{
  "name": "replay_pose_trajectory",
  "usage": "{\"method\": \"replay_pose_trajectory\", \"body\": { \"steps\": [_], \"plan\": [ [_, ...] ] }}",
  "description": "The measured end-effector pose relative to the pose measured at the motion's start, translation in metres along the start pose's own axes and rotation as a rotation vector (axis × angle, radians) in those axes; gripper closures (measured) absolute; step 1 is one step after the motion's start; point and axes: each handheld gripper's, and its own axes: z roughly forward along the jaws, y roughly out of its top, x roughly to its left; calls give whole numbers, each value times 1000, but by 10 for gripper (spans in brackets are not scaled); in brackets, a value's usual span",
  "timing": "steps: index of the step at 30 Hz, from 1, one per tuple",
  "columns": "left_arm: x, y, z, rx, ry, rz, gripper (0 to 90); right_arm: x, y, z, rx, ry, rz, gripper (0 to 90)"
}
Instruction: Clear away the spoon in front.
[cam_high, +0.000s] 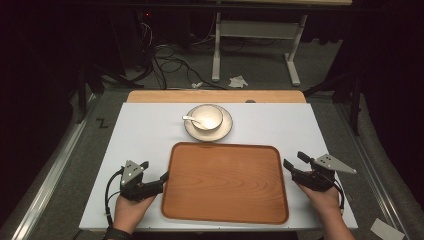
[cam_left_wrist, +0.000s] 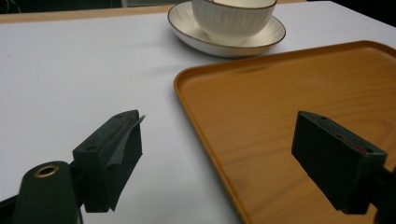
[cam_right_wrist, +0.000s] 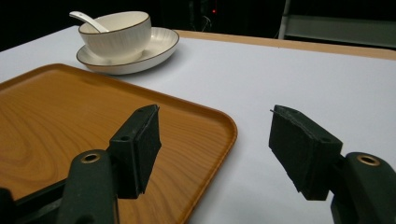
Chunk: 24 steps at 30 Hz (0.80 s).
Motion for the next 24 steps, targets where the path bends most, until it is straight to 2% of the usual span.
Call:
{"method": "replay_pose_trajectory", "body": {
  "steps": [2,5,6,10,13,20,24],
  "plan": [
    [-1,-1,4,19,-2,-1,164,2,2,-2,-13,11,-15,339],
    [-2,-1,8,28,-3,-34,164,3,2,-4,-15,22,-20,336],
    [-2,1,10,27,-3,-41,164,2,2,-5,-22,26,-37,335],
    [-5,11,22,44,5,-23,168,-2,2,-12,-41,24,-13,333],
    [-8,20,34,62,3,6,169,-5,1,-12,-31,26,-13,333],
    [-8,41,63,42,-1,-21,178,-4,0,-17,-35,35,-13,333],
    [-6,53,79,41,-5,-22,181,-5,-2,-20,-38,31,-18,333]
  ]
}}
